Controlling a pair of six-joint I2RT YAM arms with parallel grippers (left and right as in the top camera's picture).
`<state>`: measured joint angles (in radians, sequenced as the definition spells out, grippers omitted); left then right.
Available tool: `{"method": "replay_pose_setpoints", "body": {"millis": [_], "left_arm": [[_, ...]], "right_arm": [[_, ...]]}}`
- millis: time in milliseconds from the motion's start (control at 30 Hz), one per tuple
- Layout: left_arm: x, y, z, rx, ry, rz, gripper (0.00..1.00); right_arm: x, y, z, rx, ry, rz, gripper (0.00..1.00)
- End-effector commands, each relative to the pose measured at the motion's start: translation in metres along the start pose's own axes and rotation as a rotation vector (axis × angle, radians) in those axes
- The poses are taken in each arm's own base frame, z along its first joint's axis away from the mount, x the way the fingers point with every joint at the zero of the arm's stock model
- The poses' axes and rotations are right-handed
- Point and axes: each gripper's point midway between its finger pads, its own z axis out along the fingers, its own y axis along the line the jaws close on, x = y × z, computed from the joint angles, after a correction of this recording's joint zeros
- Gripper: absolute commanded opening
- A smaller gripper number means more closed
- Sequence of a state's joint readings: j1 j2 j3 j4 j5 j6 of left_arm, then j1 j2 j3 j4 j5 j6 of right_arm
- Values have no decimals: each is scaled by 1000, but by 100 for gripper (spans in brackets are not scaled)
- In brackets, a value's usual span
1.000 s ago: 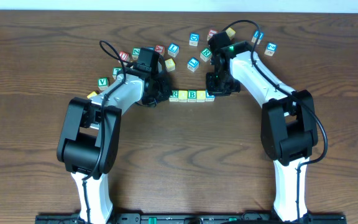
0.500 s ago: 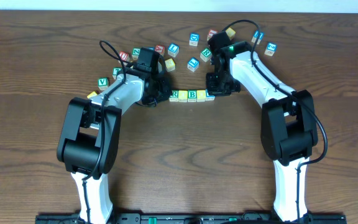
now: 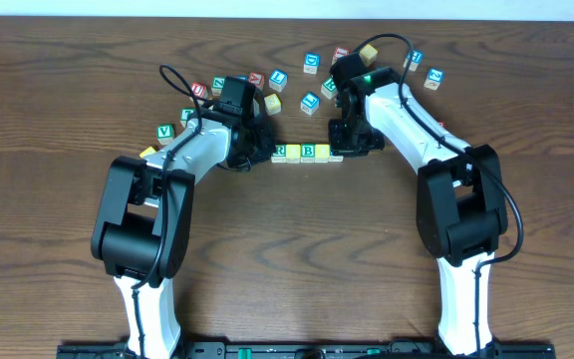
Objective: Spell out ROBOT
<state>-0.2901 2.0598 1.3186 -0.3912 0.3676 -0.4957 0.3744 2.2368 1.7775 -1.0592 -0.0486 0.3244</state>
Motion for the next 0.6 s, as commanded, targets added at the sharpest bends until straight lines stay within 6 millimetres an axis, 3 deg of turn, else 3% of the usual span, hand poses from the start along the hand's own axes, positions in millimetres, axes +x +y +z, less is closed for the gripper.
{"method": "replay_pose_setpoints", "body": {"millis": [0, 567], "left_arm": [[7, 6, 10, -16, 27, 12, 7], [7, 6, 10, -16, 27, 11, 7]], "right_arm": [[-4, 5, -12, -14, -23, -16, 4], [-5, -8, -12, 26, -24, 9, 2]]}}
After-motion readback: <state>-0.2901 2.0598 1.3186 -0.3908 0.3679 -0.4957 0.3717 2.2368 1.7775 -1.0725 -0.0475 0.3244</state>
